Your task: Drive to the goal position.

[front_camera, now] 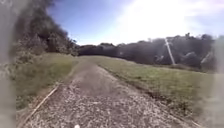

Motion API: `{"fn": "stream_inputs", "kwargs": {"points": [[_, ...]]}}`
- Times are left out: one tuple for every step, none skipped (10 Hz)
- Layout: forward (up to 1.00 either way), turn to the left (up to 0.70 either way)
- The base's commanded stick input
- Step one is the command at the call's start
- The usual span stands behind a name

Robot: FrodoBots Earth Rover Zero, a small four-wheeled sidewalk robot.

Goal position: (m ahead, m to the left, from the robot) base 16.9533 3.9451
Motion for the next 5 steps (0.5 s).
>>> {"fn": "stream_inputs", "kwargs": {"points": [[0.70,0.18],[0.70,0.00],[0.70,0.00],[0.70,0.00],[0.70,0.00]]}}
